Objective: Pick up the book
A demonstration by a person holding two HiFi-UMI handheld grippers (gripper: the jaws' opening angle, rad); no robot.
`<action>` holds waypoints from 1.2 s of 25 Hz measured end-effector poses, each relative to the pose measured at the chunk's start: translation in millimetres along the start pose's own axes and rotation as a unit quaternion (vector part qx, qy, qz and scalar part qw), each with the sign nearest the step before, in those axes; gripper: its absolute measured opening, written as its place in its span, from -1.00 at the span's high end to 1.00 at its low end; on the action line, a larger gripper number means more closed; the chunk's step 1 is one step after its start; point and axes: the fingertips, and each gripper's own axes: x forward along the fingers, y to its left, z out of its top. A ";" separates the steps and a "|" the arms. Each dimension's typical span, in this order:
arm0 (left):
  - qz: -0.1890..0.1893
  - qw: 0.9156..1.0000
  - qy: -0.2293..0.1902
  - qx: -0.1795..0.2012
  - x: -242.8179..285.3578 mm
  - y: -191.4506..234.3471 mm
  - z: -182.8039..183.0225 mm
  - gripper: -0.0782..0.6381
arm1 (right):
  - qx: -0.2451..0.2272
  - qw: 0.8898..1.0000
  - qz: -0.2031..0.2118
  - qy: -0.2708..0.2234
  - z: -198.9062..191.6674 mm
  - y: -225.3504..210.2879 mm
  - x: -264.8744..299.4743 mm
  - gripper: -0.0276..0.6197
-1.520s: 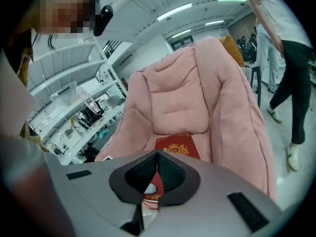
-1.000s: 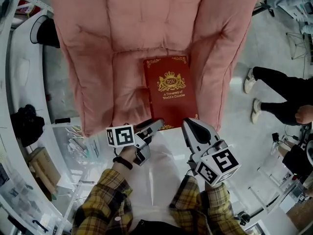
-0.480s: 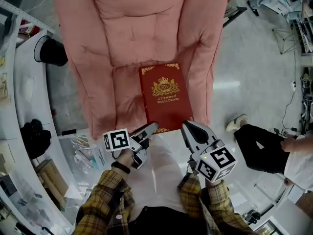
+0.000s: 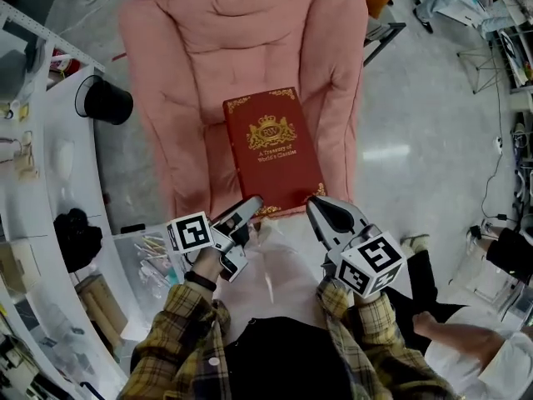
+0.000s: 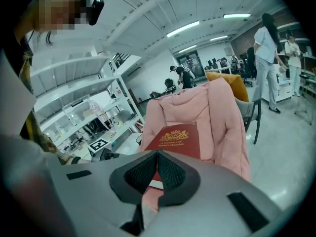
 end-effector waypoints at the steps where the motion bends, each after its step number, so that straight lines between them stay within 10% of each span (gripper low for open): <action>1: 0.001 1.000 -0.003 0.009 -3.7 -7.9 2.4 0.10 | -0.004 1.000 0.004 -0.003 5.3 3.1 -3.1 0.86; 30: -0.042 0.995 -0.081 0.027 -62.7 -151.7 14.3 0.10 | -0.033 0.996 0.081 -0.015 26.5 68.0 -56.0 0.86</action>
